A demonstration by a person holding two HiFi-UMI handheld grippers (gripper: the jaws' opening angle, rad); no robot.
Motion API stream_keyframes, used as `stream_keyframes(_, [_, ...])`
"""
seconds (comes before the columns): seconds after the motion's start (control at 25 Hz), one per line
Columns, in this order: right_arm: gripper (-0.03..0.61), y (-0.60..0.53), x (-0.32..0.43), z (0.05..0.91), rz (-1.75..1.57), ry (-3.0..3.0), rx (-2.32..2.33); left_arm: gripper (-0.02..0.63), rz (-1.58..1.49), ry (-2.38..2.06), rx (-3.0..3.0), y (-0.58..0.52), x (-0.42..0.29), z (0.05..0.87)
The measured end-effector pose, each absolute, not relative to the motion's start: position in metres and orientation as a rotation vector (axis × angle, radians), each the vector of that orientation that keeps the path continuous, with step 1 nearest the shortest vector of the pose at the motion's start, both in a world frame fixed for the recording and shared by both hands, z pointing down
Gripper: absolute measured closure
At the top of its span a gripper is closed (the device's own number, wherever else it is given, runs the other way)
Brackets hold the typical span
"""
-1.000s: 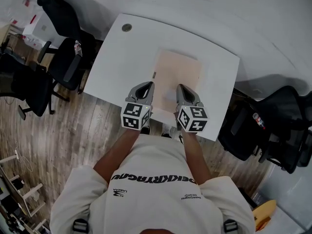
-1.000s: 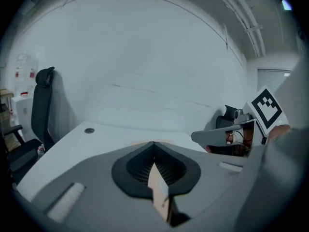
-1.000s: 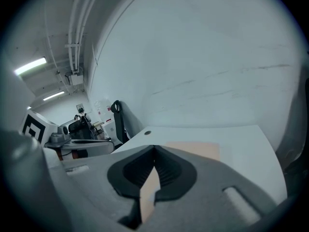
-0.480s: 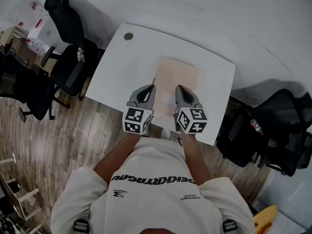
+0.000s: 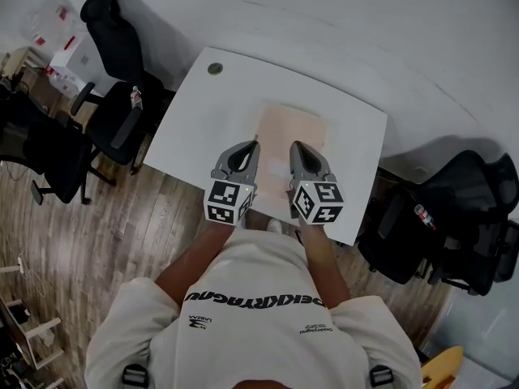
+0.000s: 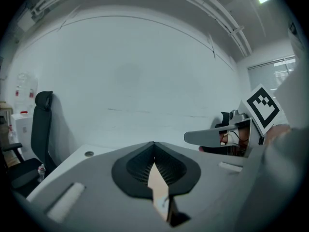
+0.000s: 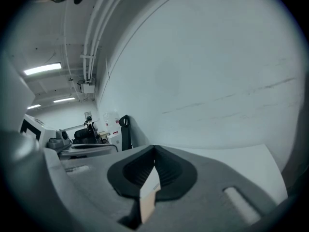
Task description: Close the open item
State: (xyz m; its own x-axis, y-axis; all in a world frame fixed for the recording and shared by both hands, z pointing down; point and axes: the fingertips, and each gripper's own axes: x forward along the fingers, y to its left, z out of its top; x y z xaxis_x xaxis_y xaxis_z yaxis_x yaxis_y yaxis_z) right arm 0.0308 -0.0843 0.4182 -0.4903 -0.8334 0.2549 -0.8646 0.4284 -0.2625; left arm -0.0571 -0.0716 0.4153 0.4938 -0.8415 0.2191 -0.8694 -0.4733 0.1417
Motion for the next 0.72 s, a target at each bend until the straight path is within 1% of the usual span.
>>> stream_keyframes(0.72, [0.58, -0.072, 0.032, 0.399, 0.46, -2.618, 1.566, 0.612, 0.112, -1.486, 2.543, -0.06, -0.054, 0.397])
